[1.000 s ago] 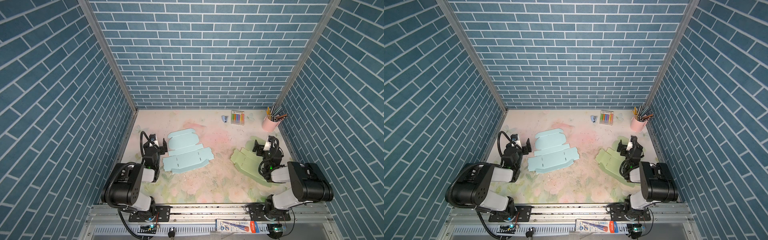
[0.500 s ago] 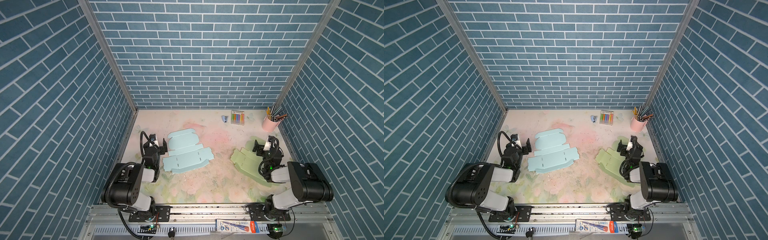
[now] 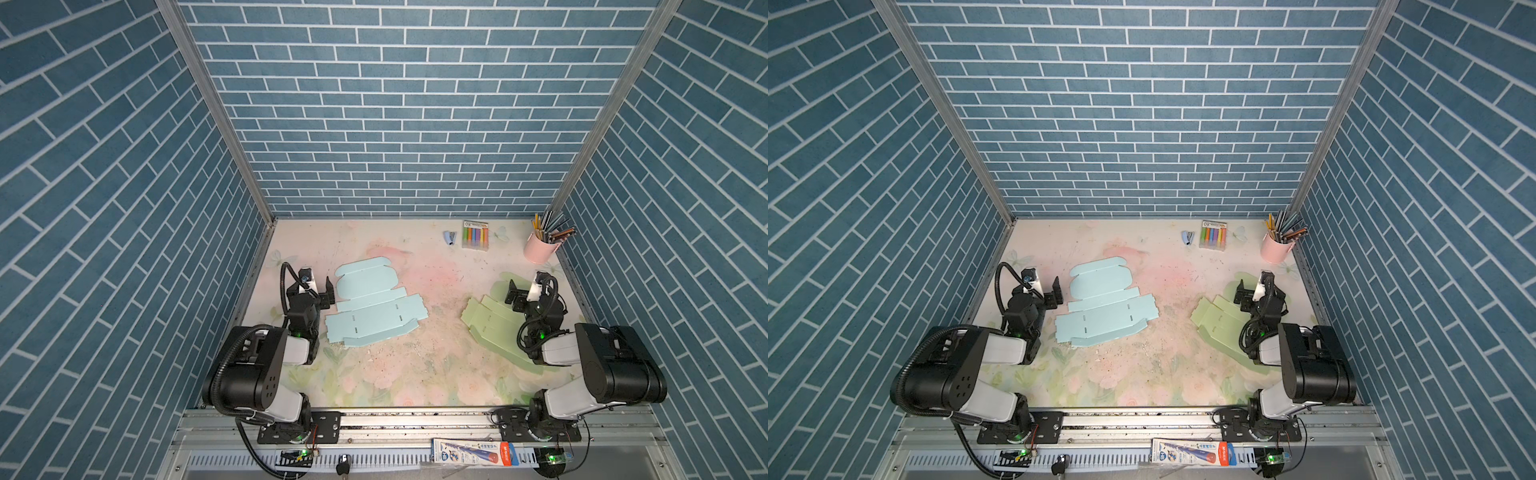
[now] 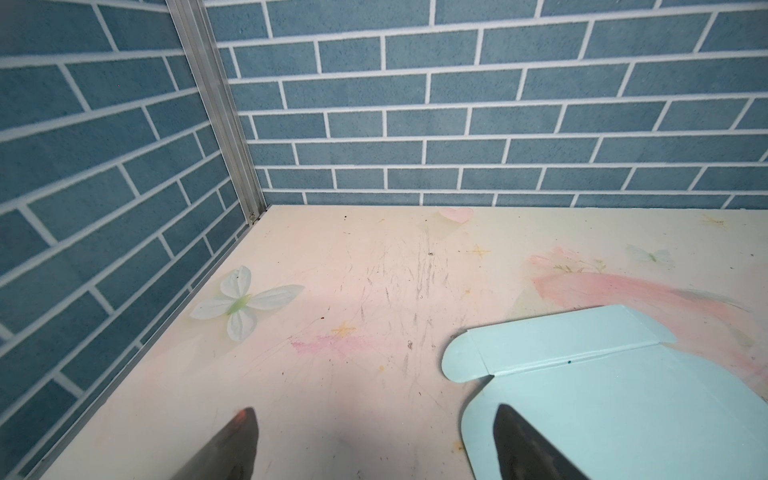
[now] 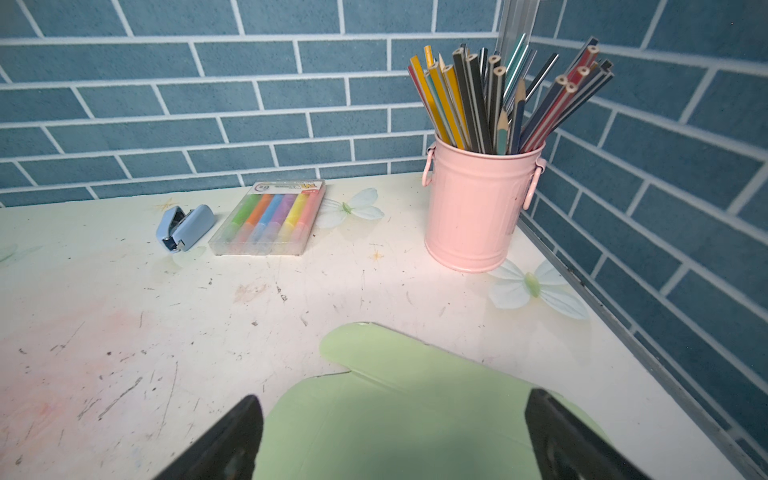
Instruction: Fold the paper box
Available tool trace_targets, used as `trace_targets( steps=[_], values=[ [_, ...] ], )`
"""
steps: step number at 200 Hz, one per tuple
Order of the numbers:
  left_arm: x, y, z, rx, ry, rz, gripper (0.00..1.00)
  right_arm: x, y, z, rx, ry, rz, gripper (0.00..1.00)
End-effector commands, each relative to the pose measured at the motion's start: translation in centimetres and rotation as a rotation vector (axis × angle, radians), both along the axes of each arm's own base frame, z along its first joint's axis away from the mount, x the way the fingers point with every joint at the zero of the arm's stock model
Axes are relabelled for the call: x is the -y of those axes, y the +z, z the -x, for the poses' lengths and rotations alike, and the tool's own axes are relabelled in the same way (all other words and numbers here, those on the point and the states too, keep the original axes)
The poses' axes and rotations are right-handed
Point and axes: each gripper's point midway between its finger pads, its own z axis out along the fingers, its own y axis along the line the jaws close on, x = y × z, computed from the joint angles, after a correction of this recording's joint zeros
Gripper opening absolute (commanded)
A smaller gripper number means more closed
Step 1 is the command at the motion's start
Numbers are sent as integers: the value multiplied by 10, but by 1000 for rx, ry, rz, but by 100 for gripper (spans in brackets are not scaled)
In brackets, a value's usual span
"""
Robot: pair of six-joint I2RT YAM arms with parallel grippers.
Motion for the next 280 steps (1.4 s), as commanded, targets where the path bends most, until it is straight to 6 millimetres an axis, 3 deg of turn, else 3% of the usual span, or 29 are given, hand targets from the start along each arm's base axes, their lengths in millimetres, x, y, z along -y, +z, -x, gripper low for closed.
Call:
trace_targets(
  steps=[1,101,142,176,214,225,249,260,280],
  values=[
    [-2,4,-3,14,-1,-11,89,0,7,-6,21,10,25,99],
    [-2,8,-3,17,-4,-10,89,-5,13,-1,44,40,38,99],
    [-3,25,-1,9,6,-4,89,-9,33,6,83,59,55,99],
    [5,53,6,26,28,12,89,-15,54,6,49,30,74,99],
    [61,80,11,7,-107,132,89,-37,83,12,37,38,-49,99],
    [77,83,14,-29,-162,214,89,-39,86,15,-10,21,-135,99],
    [96,80,24,-134,-229,381,89,-66,88,22,-88,104,-266,99],
    [108,77,29,-188,-269,433,89,-87,85,25,-143,181,-344,99],
    [137,66,39,-289,-356,463,89,-144,71,35,-300,349,-366,99]
  ],
)
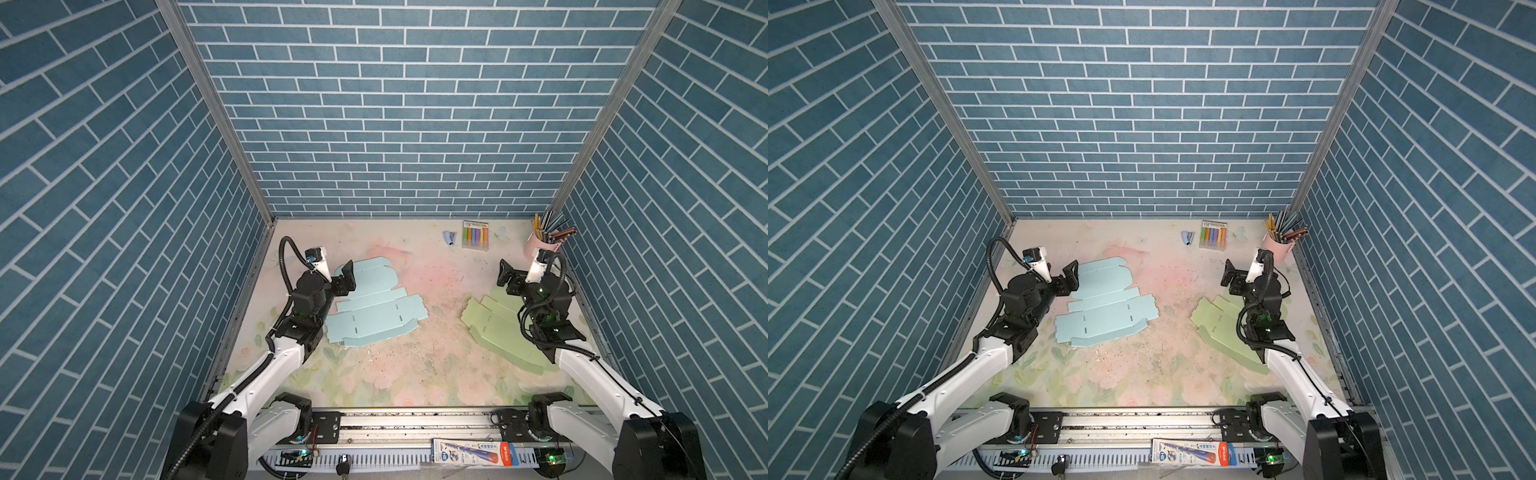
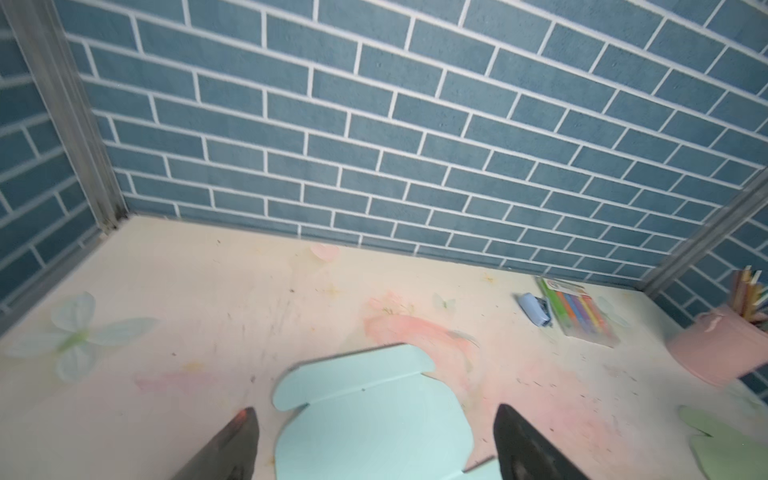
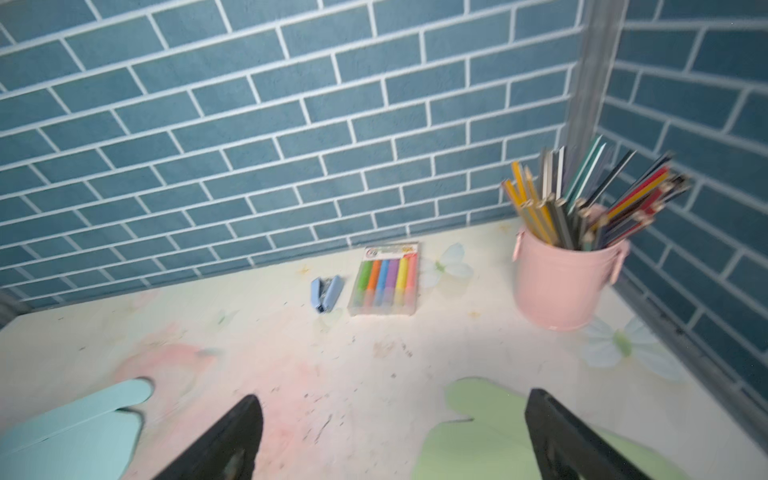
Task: Fold the paper box
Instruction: 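Move the left gripper to the light-blue blank while the right gripper reaches toward it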
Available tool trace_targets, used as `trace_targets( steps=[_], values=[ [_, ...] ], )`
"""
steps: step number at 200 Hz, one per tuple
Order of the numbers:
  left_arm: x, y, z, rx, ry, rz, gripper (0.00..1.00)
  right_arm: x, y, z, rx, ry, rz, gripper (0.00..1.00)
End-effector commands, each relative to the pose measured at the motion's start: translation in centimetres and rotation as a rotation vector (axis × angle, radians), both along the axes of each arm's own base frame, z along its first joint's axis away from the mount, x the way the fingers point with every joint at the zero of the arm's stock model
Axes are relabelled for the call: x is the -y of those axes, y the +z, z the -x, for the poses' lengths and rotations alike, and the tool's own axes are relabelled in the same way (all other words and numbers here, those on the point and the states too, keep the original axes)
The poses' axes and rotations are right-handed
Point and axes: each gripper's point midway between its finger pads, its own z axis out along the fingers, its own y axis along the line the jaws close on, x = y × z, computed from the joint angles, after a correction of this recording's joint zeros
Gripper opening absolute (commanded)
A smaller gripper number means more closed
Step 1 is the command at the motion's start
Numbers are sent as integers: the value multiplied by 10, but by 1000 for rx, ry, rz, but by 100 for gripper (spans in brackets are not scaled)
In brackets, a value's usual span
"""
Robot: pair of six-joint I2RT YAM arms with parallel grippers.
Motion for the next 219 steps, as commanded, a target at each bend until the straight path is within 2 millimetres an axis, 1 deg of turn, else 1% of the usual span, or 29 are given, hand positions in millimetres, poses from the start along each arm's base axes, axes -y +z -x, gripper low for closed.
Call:
trace_targets(
  steps=[1,2,4,21,40,61,89,122,137,170,208,219],
  values=[
    [37,-34,20,-222,-132,96,89,-61,-40,20,-268,198,-98,99],
    [38,-35,20,-227,-136,95,89,-66,-42,21,-283,214,-95,99],
    [40,-37,21,-237,-141,93,89,-69,-43,22,-291,221,-94,99],
    [62,-54,29,-309,-217,83,89,-109,-61,38,-399,353,-102,99],
    [81,-75,38,-380,-301,100,89,-144,-74,61,-480,481,-145,99],
    [90,-98,45,-443,-333,87,89,-172,-79,84,-512,566,-158,99],
    [95,-130,58,-530,-352,38,89,-195,-84,105,-555,645,-166,99],
    [99,-155,78,-594,-369,-9,89,-214,-92,129,-607,706,-176,99],
    [99,-162,85,-610,-376,-19,89,-218,-94,136,-618,720,-176,99],
    [96,-173,99,-634,-369,-42,88,-219,-100,142,-637,721,-183,99],
    [98,-187,114,-672,-377,-64,89,-216,-108,147,-656,722,-195,99],
    [101,-189,117,-675,-382,-61,89,-214,-110,148,-660,718,-194,99]
  ],
)
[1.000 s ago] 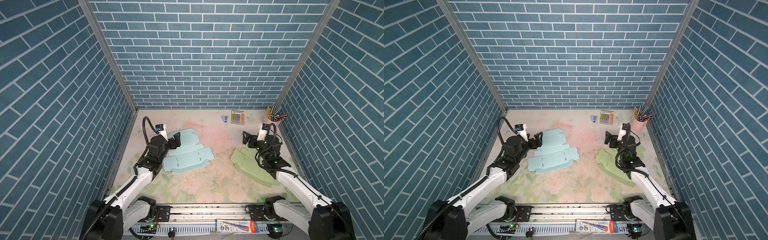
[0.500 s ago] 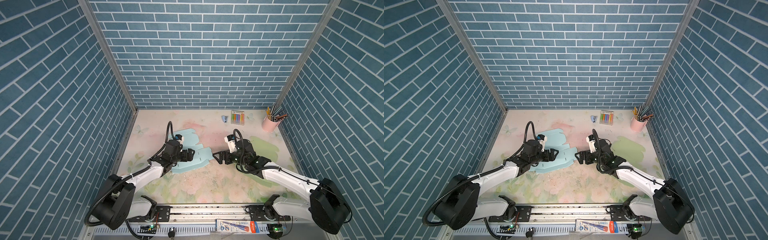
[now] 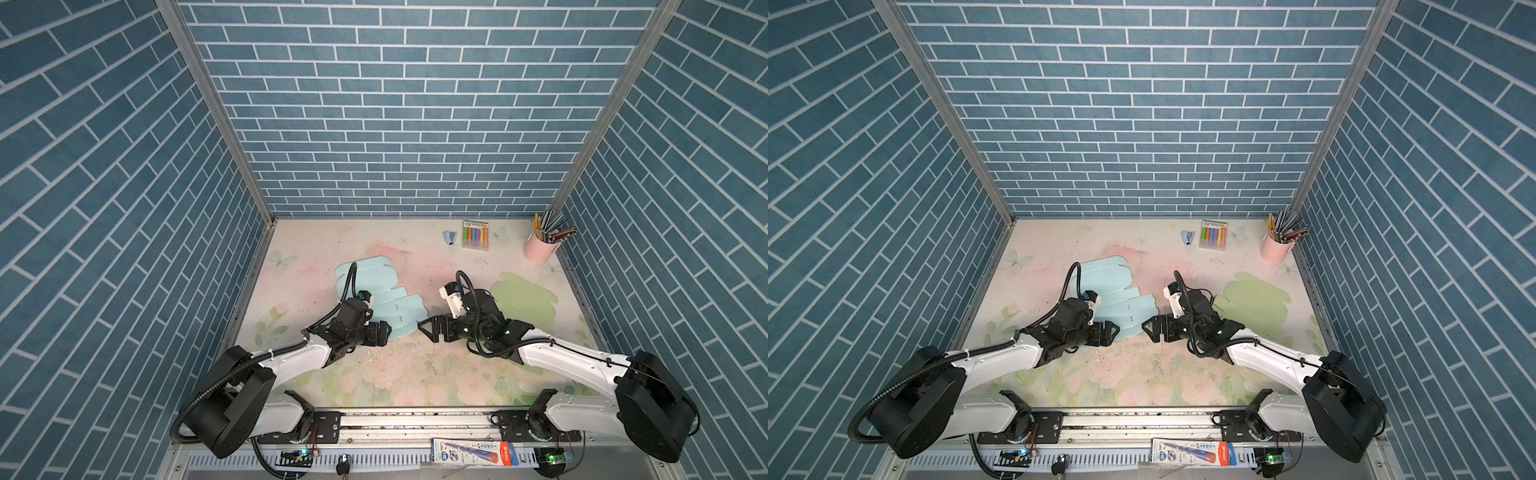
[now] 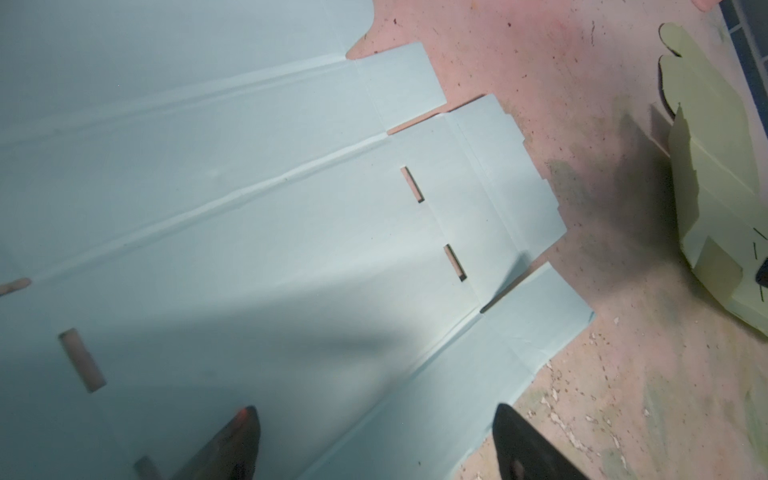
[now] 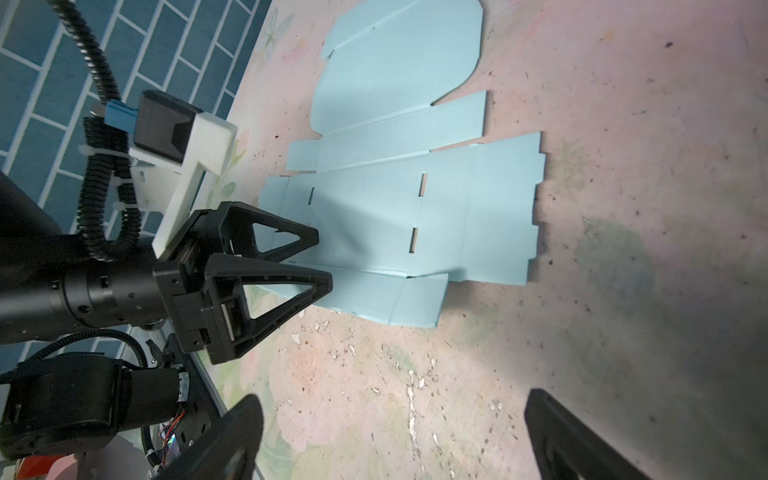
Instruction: Fold the paper box
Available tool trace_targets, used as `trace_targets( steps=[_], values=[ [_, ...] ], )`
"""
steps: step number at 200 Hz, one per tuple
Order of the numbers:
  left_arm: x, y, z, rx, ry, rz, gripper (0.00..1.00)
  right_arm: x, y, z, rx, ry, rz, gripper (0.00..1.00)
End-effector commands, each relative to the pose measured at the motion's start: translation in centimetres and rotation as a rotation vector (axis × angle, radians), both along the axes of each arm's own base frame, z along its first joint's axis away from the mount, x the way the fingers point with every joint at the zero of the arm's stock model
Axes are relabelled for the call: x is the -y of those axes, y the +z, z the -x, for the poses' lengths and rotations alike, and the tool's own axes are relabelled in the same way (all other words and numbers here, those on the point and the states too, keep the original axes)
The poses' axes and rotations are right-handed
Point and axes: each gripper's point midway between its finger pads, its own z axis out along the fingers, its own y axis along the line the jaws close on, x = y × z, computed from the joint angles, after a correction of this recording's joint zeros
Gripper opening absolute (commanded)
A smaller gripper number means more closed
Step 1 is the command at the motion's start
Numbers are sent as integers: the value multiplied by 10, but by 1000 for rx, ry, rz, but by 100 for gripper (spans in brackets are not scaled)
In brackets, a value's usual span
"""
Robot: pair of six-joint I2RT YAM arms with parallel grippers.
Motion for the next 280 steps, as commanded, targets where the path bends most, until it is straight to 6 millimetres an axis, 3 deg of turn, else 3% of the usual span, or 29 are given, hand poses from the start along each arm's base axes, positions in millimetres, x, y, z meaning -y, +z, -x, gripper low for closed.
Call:
trace_targets(
  steps=[1,42,78,117,155,195,225,255,280],
  values=[
    [-1,-10,10,-24,10,-17,88,0,-4,4,-37,-17,-24,99],
    [14,-14,24,-42,-16,0,89,6,-6,6,-30,-28,-13,99],
    [42,-12,35,-49,-64,47,89,11,-7,8,-28,-33,-7,99],
    [74,3,36,-46,-103,182,89,23,0,5,-1,-85,-3,99],
    [82,21,32,-7,-120,203,89,23,4,7,3,-70,-21,99],
    [61,30,22,23,-100,168,89,17,0,17,-9,-29,-12,99],
    [21,38,9,56,-30,129,89,11,-1,24,-12,-6,7,99],
    [-12,38,9,69,27,97,89,-3,-6,37,-27,35,19,98],
    [-14,35,11,57,35,116,88,-19,-12,49,-55,76,4,97]
  ],
)
